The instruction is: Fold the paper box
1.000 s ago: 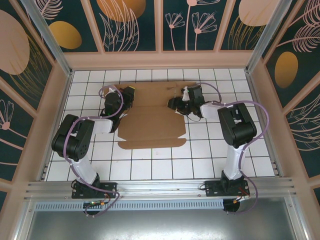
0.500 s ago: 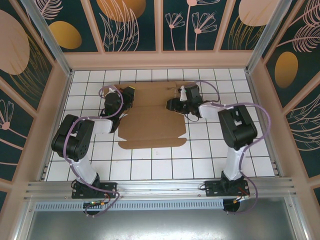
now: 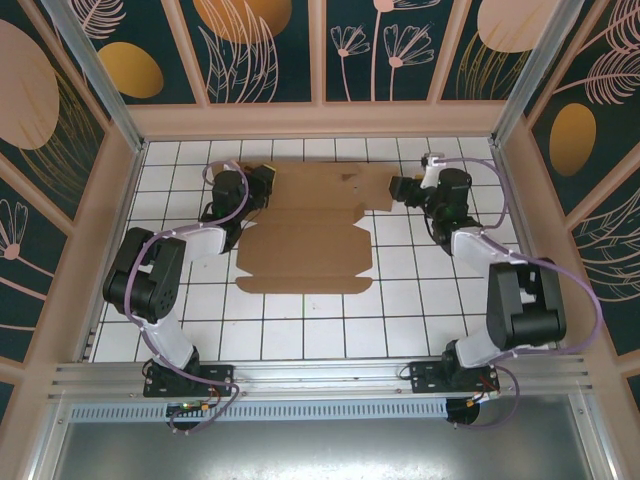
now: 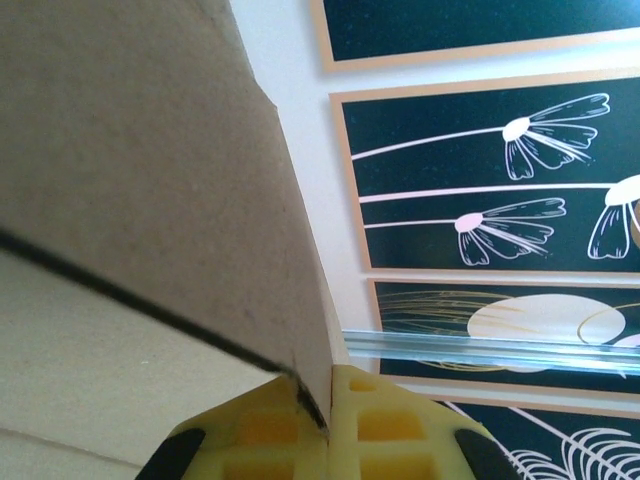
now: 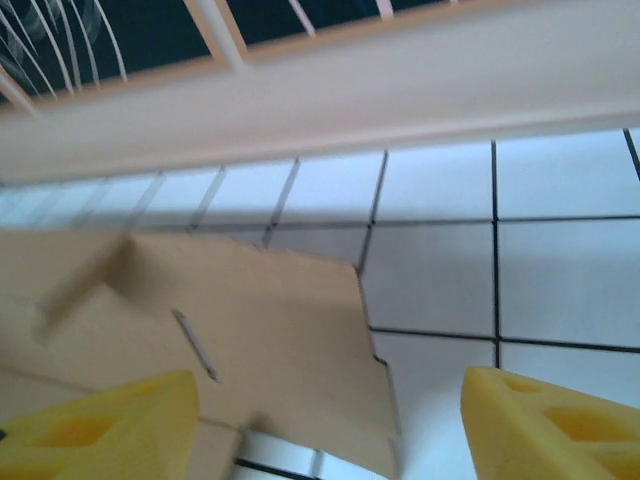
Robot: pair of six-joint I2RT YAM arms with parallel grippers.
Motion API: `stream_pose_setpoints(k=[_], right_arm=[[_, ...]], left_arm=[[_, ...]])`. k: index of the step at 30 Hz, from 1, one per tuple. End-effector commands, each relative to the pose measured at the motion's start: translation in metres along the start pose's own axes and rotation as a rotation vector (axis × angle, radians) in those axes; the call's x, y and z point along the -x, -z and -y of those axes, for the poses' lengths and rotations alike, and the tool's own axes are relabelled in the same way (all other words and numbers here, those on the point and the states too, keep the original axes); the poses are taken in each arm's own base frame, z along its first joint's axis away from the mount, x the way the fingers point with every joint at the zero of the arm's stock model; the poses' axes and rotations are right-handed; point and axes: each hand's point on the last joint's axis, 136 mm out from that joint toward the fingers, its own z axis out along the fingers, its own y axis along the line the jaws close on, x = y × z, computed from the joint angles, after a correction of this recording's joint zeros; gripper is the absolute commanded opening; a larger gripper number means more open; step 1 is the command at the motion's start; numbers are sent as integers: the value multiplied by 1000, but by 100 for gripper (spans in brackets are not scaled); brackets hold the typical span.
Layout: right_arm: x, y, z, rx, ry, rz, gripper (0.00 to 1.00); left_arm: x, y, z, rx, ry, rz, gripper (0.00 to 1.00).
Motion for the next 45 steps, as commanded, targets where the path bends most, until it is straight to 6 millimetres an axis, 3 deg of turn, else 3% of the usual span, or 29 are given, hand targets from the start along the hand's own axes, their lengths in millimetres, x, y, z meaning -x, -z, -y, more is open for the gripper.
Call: stream_pose_setpoints(k=[1,6,12,17,25,29,31,35,39,45], right_arm=[[5,-13,0,91,144,46,74],[-17,-30,-19,317,128,-22,74],[-7,-53,-11,302,163,-18,72],[-10,-72,-5,311,168,-82,66],[-23,-59,-33,437,161,-122,38],[-29,-52,-37,451,153,-146,35],[-31,-48,-43,460,169,-156,29],[-24,-42,-60,475,184,-148,11],[-14,-32,-80,477,163,-123,6],[-12,-20,-110,502,94,-105,8]], left_arm=[[-3,-4,-5,37,-33,-20,3],[-5,-4,-9,39,-18,-33,3],[-8,-8,-11,36,-4,-54,2],[-7,-11,-10,47,1,-56,1],[-4,-16,-19,58,52,-62,1],[3,-16,-20,53,88,-49,2],[10,-19,-7,32,85,-35,1],[10,-20,-5,27,87,-36,0],[9,-17,-7,19,99,-37,0],[7,-15,3,-15,93,-44,0]])
